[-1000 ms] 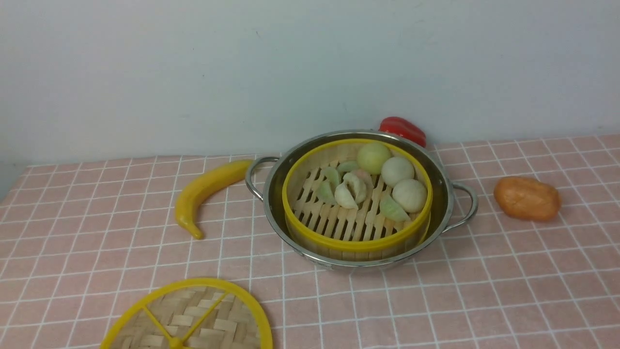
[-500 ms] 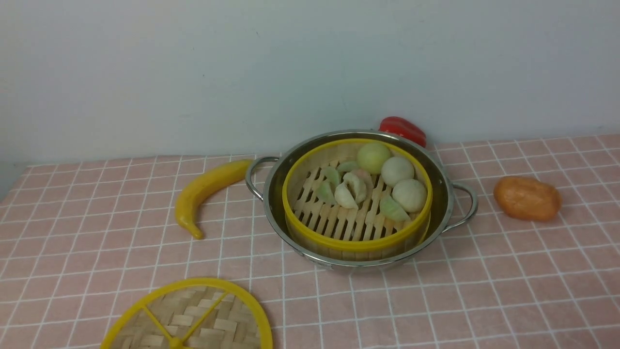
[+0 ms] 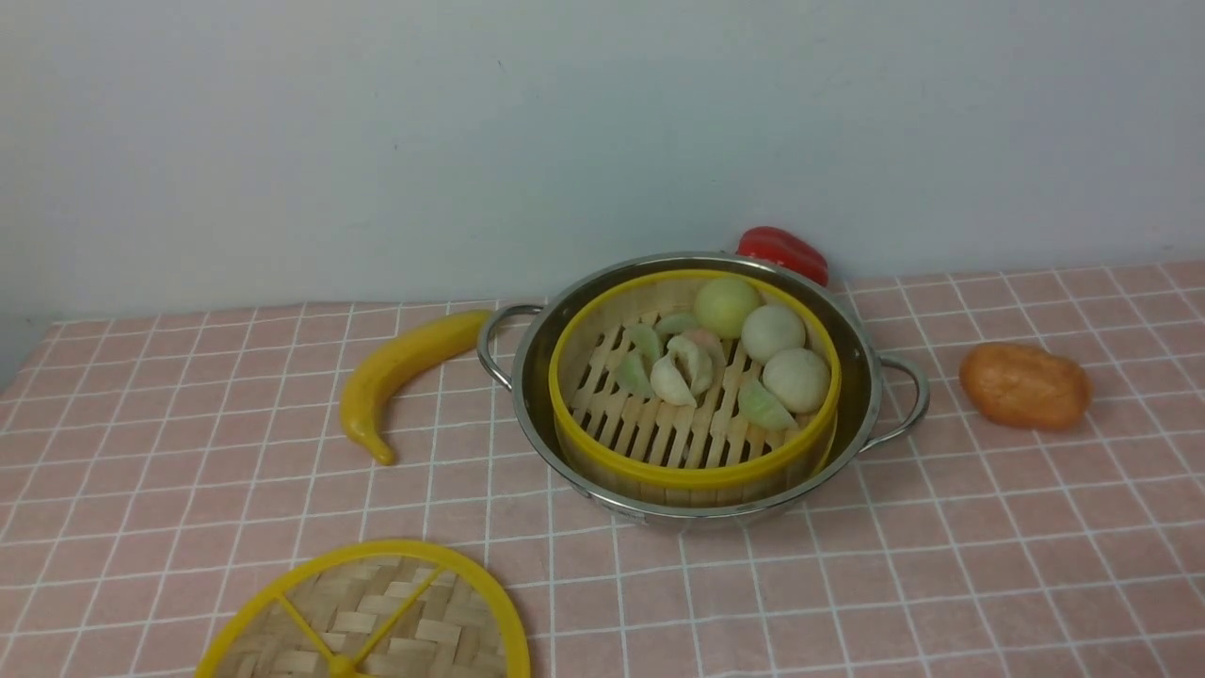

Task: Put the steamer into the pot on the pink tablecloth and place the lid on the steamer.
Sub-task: 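Grasp the bamboo steamer lid lying on the table by its centre knob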

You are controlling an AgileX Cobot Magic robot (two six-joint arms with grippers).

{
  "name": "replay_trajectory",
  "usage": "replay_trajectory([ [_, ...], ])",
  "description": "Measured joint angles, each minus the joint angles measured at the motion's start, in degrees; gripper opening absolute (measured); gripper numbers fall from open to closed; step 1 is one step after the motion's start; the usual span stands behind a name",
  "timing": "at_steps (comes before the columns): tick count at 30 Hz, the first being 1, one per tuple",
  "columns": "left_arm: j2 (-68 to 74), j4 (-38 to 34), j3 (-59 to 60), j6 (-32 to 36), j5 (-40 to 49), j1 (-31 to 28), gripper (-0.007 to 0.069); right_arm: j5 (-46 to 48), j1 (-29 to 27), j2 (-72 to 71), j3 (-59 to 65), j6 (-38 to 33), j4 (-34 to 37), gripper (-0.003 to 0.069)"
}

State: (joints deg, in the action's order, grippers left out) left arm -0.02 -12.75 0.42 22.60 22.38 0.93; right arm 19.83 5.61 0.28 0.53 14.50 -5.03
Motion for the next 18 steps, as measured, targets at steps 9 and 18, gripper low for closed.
replay_trajectory([
  [9, 0.0, 0.0, 0.0, 0.0, 0.0, 0.0, 0.0243, -0.1, 0.0, 0.0, 0.0, 0.0, 0.0, 0.0175],
  [18, 0.0, -7.1, 0.0, -1.1, -3.6, 0.0, 0.0243, -0.1, 0.0, 0.0, 0.0, 0.0, 0.0, 0.0198],
])
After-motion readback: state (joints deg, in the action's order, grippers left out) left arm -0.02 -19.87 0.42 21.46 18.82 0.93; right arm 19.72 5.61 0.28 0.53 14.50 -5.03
